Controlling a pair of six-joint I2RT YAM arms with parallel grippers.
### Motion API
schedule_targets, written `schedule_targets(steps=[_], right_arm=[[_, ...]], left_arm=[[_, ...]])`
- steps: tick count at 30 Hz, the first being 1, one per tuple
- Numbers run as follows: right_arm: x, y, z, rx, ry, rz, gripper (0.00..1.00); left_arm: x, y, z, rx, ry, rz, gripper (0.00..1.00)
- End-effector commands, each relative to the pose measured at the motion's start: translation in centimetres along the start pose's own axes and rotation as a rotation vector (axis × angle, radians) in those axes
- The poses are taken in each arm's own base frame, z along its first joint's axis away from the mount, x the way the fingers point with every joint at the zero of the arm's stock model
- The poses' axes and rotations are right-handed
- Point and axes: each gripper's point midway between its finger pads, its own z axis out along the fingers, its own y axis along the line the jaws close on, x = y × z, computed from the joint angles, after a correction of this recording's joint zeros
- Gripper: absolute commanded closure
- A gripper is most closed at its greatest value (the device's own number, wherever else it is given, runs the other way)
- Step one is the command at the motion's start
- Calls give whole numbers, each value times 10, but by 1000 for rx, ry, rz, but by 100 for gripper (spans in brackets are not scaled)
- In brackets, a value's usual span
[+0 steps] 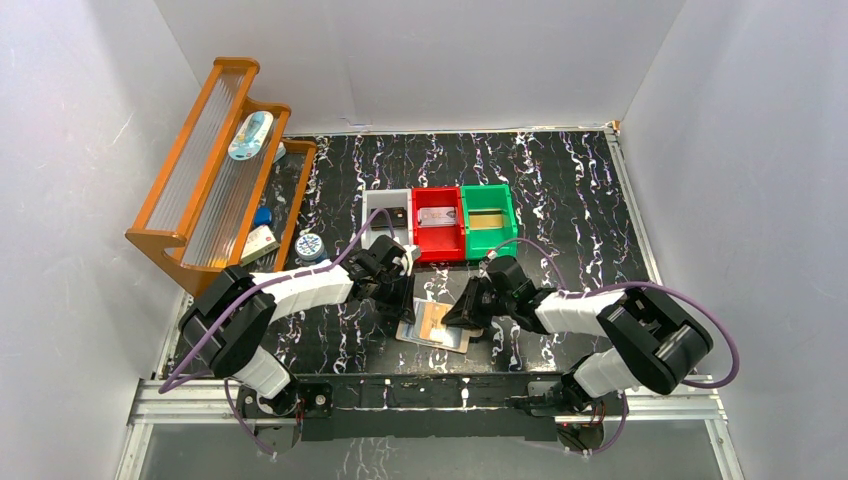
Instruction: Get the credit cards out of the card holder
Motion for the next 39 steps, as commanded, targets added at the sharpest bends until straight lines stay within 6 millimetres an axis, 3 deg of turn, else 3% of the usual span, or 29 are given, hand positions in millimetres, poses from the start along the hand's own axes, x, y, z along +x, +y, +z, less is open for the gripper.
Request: schedule_targets(steps=[1,3,7,9,12,19,22,28,32,39], right_arm=[[0,4,2,-49,3,30,74],[6,-10,3,-23,10,71,68],[4,-14,7,1,6,78,65],[5,-21,9,29,10,81,70],[-4,-10,10,24,-11,59,82],[-3,-19,7,67,-16,58,85],[-3,-19,6,70,-15,53,85],[-4,-15,5,58,-20,50,85],[-5,-11,5,38,-26,58,82],[-10,1,9,-30,-42,77,68]], left_arm=[[36,38,7,-149,107,-9,91],[32,34,3,-138,91,-1,89],[15,21,-8,-112,34,19,86],[6,14,-15,-100,5,30,82],[-12,3,-27,-86,-57,42,74],[-44,-38,-39,78,-177,81,71],[-38,-54,-31,171,-118,95,72],[-14,-46,-7,189,3,80,77],[0,-30,7,124,57,30,82],[18,-2,15,8,93,-12,87]])
